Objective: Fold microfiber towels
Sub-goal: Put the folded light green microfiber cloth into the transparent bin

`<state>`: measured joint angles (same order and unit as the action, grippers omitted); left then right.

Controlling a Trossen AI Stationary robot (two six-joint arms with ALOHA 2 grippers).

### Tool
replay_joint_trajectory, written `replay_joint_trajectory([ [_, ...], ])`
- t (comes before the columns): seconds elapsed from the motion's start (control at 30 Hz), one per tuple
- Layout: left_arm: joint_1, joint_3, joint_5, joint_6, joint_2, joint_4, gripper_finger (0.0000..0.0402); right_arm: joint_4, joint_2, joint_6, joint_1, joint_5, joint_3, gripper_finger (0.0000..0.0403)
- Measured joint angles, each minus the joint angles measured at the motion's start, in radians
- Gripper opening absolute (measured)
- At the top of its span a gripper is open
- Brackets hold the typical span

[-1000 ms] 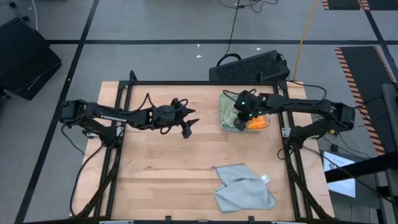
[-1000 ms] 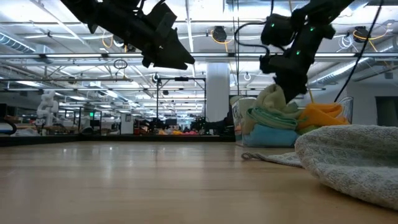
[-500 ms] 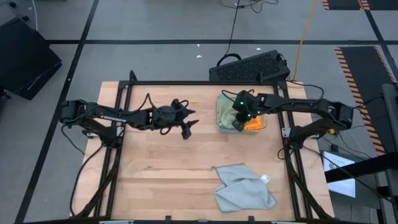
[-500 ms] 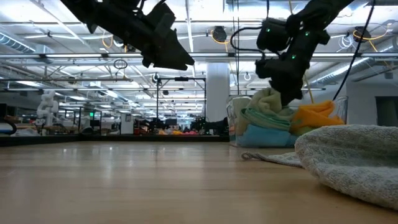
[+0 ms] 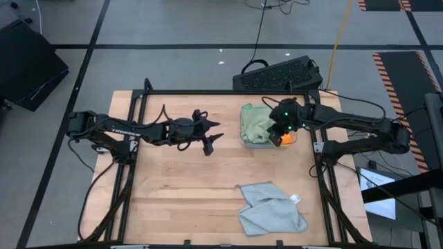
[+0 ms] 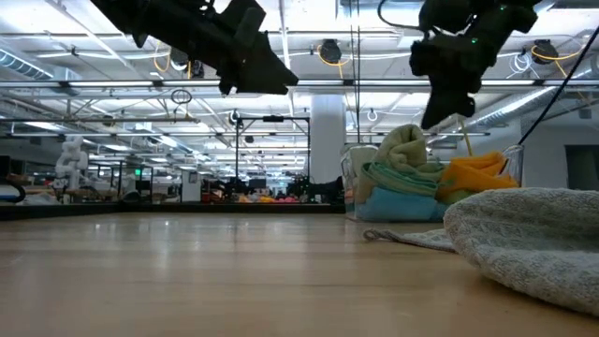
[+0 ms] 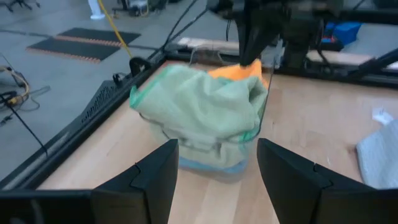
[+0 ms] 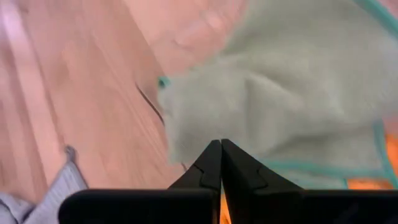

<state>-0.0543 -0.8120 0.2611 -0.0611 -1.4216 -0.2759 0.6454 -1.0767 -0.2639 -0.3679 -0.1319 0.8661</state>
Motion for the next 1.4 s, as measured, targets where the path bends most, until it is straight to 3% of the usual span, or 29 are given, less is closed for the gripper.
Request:
replay_joint_trajectory([
  [0.17, -0.022, 0.0, -0.001, 0.012, 0.0, -0.058, 0.0218, -0.107, -0.095, 0.016, 0.019, -0.001, 0.0, 0.0001],
  [0.4, -0.04, 0.0, -0.001, 0.01, 0.0, -0.033, 0.0218, -0.2, -0.308, 0.044, 0.009, -0.004, 0.0, 0.0001],
  [0.63, -0.039, 0.0, -0.001, 0.013, 0.0, -0.024, 0.0218, -0.315, -0.444, 0.03, 0.009, -0.058, 0.001, 0.0],
  [0.77, -0.039, 0.0, -0.001, 0.019, 0.0, -0.012, 0.0218, -0.306, -0.421, 0.017, 0.009, -0.07, 0.001, 0.0],
  [0.97, -0.039, 0.0, -0.008, 0.03, 0.0, -0.012, 0.0218, -0.261, -0.266, 0.014, 0.023, -0.065, 0.0, 0.0],
  [1.27, -0.089, 0.0, -0.022, 0.066, 0.0, -0.026, 0.0218, -0.081, -0.11, 0.012, -0.013, 0.268, 0.0, 0.0],
  [1.4, -0.163, -0.001, -0.027, 0.092, -0.023, -0.087, 0.0218, -0.085, -0.136, 0.011, -0.049, 0.316, -0.003, 0.0],
])
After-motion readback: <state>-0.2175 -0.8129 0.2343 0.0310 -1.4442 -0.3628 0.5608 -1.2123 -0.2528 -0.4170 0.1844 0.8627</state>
